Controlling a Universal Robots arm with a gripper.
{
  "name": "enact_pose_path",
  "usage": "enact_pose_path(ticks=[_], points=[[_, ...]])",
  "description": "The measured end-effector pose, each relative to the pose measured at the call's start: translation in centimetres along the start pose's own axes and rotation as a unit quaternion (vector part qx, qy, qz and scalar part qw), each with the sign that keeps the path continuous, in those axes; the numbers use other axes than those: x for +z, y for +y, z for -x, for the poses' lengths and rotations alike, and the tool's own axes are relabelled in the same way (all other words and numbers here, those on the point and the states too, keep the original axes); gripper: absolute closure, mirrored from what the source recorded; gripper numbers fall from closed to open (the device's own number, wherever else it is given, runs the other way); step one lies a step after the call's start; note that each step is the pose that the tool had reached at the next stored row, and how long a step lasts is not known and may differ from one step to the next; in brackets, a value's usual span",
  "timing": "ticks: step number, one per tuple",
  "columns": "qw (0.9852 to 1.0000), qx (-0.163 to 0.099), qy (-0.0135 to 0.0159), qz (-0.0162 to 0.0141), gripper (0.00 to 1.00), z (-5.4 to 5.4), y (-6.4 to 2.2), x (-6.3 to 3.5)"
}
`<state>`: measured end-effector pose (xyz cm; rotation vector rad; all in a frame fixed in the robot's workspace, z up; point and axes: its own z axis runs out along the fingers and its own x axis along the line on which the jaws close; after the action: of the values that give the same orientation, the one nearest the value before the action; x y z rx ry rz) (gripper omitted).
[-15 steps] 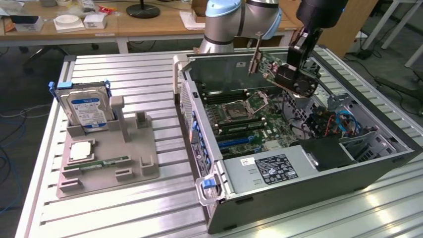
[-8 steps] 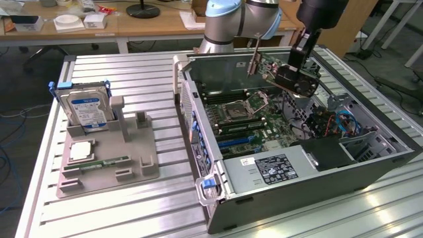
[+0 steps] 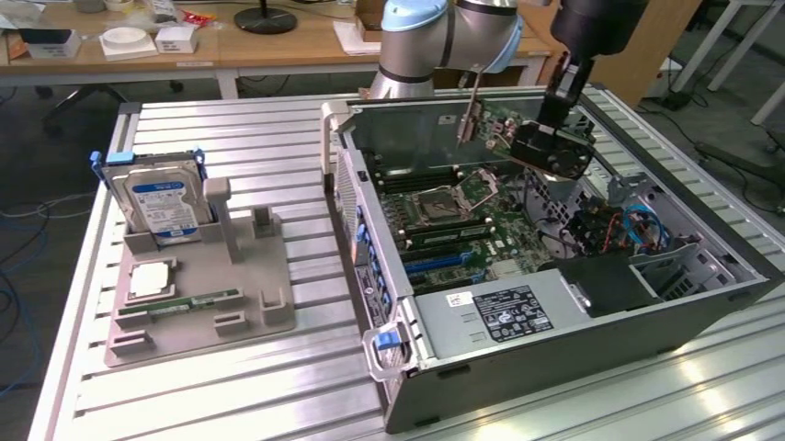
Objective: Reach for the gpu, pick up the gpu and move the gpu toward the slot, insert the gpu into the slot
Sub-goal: 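Insert the gpu into the slot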
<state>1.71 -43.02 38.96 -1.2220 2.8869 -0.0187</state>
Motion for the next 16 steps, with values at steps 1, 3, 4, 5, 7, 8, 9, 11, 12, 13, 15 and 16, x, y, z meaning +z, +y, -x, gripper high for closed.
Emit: enact_pose_path(ticks=[1,3,4,5,7,8,9,11,12,13,15,16], points=[[1.0,-0.006,-0.0001,0.0,0.74,-0.01,-0.01,0.01],[0.9998,-0.02,-0.0003,0.0,0.74,-0.02,-0.02,0.03],[0.9996,-0.027,-0.0003,0.0,0.74,-0.03,-0.03,0.04],[0.9994,-0.035,-0.0004,0.0,0.74,-0.03,-0.02,0.05],[0.9986,-0.052,-0.0007,0.0,0.74,-0.03,-0.03,0.08],[0.9982,-0.061,-0.0009,-0.0001,0.74,-0.02,-0.03,0.09],[0.9976,-0.069,-0.0012,-0.0001,0.74,-0.02,-0.03,0.09],[0.9964,-0.085,-0.0018,-0.0002,0.74,-0.02,-0.03,0.11],[0.9957,-0.093,-0.002,-0.0004,0.74,-0.03,-0.02,0.12],[0.995,-0.099,-0.0024,-0.0007,0.74,-0.03,-0.02,0.12],[0.9937,-0.112,-0.003,-0.0013,0.74,-0.03,-0.03,0.14],[0.9928,-0.119,-0.0032,-0.0014,0.74,-0.03,-0.03,0.14]])
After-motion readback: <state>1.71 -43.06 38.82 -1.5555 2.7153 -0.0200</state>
